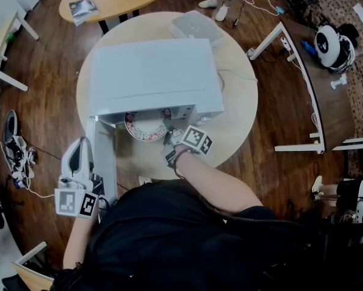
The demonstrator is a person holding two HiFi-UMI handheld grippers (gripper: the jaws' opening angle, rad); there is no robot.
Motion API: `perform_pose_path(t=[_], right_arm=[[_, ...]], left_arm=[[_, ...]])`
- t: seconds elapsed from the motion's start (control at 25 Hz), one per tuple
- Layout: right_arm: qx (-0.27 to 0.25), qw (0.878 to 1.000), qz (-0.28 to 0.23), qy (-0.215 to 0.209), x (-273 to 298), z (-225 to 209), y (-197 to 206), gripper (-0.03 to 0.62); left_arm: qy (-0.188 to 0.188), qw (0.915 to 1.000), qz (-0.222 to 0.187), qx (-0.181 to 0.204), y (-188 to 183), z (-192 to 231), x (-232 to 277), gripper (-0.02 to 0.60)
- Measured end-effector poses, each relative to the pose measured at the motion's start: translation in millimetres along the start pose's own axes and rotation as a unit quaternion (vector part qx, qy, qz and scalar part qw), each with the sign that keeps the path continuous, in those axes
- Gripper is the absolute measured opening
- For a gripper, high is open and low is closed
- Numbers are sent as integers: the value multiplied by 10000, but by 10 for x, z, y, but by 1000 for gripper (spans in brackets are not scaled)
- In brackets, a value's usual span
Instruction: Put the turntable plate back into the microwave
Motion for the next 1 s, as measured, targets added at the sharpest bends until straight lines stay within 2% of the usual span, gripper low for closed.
perform_pose_path(t=[1.0], right_arm=[[-25,10000,65,13,241,-37,-11,20]], left_arm=[[-102,9998,172,-8,14,31,30,4]])
Point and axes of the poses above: the fingertips, and each gripper's own axes: x forward along the fingers, z to its left, y out of its underside, the point moved 9 cm from there along -x, backward along the fingers, and after that the axes turned 7 degrees about -x, right-handed, at the moved point
